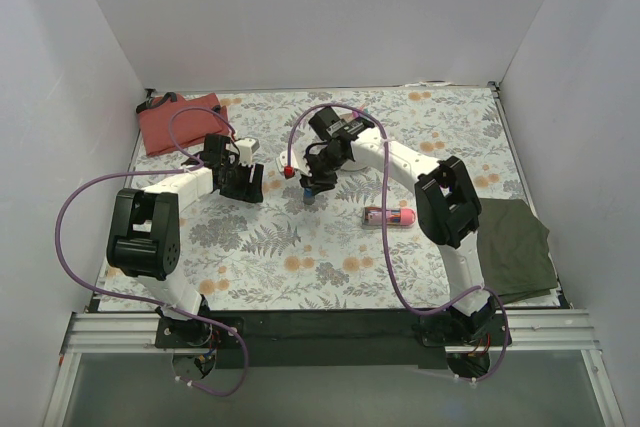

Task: Sort the stationery into containers
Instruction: Close the stationery at the center of the board, then place the stationery in the storage box.

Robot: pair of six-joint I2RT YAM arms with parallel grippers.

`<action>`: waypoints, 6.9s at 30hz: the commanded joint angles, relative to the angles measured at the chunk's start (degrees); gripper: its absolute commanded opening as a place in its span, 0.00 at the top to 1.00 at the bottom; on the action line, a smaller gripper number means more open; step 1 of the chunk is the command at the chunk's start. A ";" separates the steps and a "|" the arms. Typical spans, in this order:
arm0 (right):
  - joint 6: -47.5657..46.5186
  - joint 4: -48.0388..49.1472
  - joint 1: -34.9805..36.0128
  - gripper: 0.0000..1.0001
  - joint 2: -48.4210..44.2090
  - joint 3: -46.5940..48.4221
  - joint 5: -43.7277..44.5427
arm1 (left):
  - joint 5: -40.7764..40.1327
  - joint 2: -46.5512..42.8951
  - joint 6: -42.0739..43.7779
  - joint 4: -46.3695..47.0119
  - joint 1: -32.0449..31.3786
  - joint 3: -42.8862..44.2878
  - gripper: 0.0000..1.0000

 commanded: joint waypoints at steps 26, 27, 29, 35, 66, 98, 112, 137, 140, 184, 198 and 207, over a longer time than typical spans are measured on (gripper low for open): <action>-7.42 -1.11 0.23 0.99 0.81 -2.10 1.33 | 0.72 0.28 0.07 1.33 -0.36 0.20 0.40; -7.86 -1.11 0.32 0.99 0.90 -2.19 1.41 | 0.72 0.28 -0.02 1.33 -0.36 0.20 0.40; -8.74 -1.02 0.49 0.99 1.25 -2.89 1.68 | 0.64 0.28 0.07 1.07 -0.54 0.63 0.40; -9.98 -1.63 0.58 0.99 3.00 -4.04 -0.60 | -1.12 -1.04 1.65 0.19 -2.64 -0.15 0.40; -14.72 -8.58 5.32 0.99 3.71 -9.30 8.97 | -16.32 -29.87 -3.27 9.33 -7.74 -15.80 0.28; -3.74 -14.90 5.59 0.99 -0.33 -4.40 9.15 | -13.17 -32.86 -1.34 9.68 -2.65 -13.61 0.28; -1.89 -23.25 -2.23 0.99 -2.88 16.79 8.18 | -9.91 -26.71 1.91 12.67 -2.65 -8.24 0.29; 9.70 -7.53 -11.02 0.99 0.27 32.61 12.75 | -5.69 -11.42 -0.63 16.89 -2.65 0.90 0.30; 11.28 -6.56 -10.93 0.99 2.12 33.05 13.37 | -6.05 -10.01 -0.90 15.58 -2.56 2.21 0.29; 11.20 -10.16 -9.62 0.77 4.15 21.10 14.07 | -7.80 -8.77 -1.78 16.80 -3.61 0.72 0.29; 13.93 -9.28 -8.12 0.52 3.18 24.18 11.44 | -8.94 -9.83 -1.34 17.06 -4.49 0.81 0.28; 21.13 -3.92 -5.49 0.68 10.82 30.58 10.29 | -24.85 -11.67 -5.99 19.70 -4.06 -0.77 0.37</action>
